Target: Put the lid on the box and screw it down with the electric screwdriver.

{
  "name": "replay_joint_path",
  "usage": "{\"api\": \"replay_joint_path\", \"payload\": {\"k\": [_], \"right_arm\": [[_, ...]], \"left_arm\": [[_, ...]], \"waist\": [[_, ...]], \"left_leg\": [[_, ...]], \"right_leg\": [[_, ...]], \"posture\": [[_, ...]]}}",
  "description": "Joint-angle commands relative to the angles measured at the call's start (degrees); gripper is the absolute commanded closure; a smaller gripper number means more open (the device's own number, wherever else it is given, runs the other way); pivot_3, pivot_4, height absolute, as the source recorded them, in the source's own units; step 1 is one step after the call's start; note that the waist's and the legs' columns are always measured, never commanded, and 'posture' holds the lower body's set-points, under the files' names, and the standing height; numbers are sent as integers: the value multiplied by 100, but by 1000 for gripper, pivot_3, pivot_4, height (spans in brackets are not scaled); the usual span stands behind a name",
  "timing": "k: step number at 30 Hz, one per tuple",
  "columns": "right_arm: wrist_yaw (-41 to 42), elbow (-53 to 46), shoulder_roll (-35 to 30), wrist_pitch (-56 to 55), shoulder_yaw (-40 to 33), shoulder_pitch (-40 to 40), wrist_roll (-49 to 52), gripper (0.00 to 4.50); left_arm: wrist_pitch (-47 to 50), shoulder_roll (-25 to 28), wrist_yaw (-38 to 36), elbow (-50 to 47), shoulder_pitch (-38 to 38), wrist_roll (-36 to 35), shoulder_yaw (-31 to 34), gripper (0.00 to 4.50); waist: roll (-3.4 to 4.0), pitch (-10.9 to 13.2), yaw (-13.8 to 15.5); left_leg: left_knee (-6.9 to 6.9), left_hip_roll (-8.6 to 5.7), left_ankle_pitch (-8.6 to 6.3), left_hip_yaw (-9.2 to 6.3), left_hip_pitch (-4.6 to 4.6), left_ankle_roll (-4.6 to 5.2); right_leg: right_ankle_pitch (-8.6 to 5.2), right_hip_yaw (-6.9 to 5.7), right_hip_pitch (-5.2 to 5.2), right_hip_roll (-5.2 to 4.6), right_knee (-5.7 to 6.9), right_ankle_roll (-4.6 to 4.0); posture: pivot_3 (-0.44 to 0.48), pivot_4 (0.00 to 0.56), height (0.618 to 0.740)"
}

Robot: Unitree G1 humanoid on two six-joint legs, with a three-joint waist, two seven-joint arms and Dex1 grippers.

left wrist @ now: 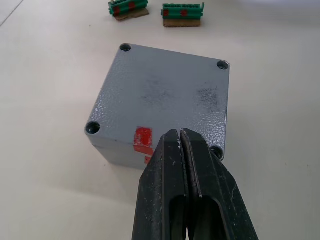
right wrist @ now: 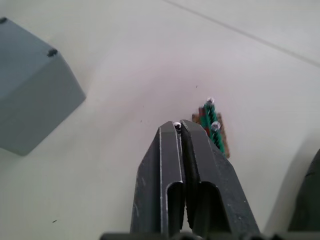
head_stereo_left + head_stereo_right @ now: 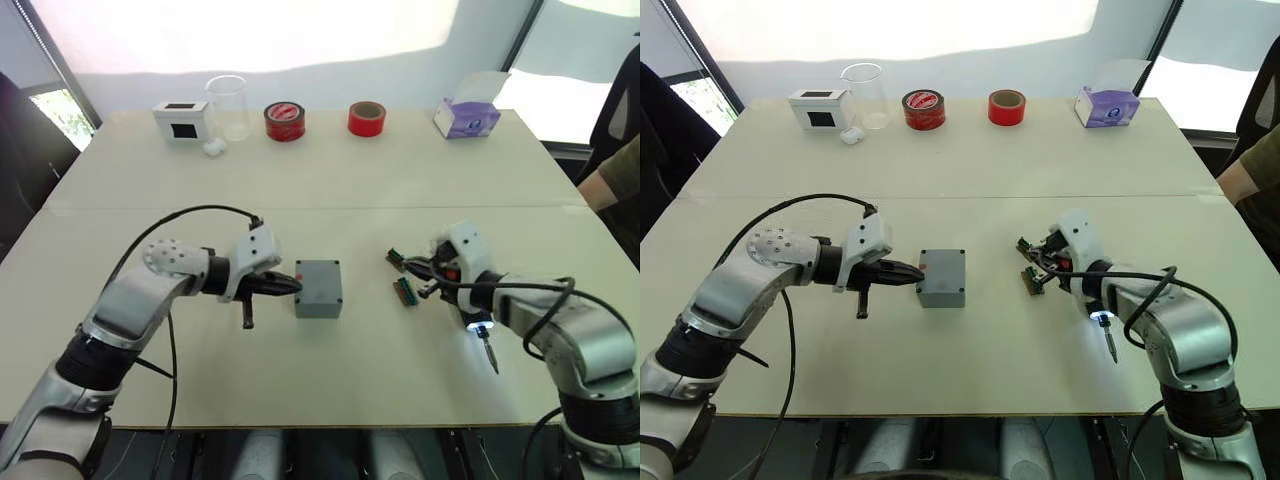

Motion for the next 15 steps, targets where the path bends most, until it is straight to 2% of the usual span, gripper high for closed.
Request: {"api": "replay_joint_path", "payload": {"k": [1,7,15], "right_arm": [[35,-253,224,43,42,-391,335,4473],[38,18,850,-290,830,-785,311,4473],[146,432,887,-736,1203,-858,111,4473]], "left_arm": [[104,130,-50,85,-192,-232,450,4500],[432,238,-17,182,-173,-636,974,4500],[673,290,249,-192,111,-806,1177,4500]], "waist": [[0,0,-7],[0,0,-8],[-1,0,-13]], "left_leg": [[0,0,0,0,0,0],[0,2,0,0,0,0],[6,-5,0,0,0,-1]], "right_leg": [[0,0,0,0,1,0],[-1,1,-7,2,8,-1],[-1,3,-8,-2,19,-1]], "posture": [[0,150,740],[0,150,740],[0,150,740]]}}
